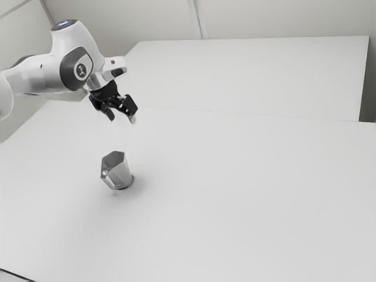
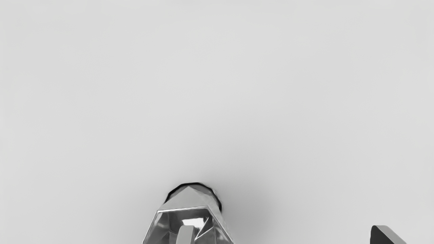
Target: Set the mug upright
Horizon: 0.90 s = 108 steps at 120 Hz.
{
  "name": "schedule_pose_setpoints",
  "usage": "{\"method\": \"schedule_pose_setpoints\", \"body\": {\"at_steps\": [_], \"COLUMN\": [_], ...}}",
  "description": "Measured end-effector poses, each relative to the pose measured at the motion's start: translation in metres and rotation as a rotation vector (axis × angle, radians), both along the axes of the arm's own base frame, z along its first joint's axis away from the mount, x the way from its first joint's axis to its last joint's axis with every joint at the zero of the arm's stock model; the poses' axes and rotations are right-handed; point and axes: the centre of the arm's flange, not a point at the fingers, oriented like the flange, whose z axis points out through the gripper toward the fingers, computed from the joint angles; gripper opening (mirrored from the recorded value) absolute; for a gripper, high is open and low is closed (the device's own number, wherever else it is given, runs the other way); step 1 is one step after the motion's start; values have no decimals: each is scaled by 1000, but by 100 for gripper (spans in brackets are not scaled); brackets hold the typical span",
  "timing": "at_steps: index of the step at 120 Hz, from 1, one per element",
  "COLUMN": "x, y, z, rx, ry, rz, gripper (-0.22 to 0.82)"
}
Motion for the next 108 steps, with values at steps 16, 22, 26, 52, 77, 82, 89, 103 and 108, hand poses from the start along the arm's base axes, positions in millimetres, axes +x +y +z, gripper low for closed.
{"method": "schedule_pose_setpoints", "body": {"at_steps": [16,22,26,52,77,82,89,103,108], "x": [20,22,21,15,6,5,4,3,3], "y": [0,2,4,7,3,3,2,2,2], "z": [48,64,72,115,123,123,123,122,122], "rx": [0,0,-1,-6,-12,-13,-16,-20,-21], "ry": [6,10,16,38,88,94,102,112,114], "rz": [3,9,13,17,9,9,9,10,11], "gripper": [58,59,59,60,60,60,60,60,60]}}
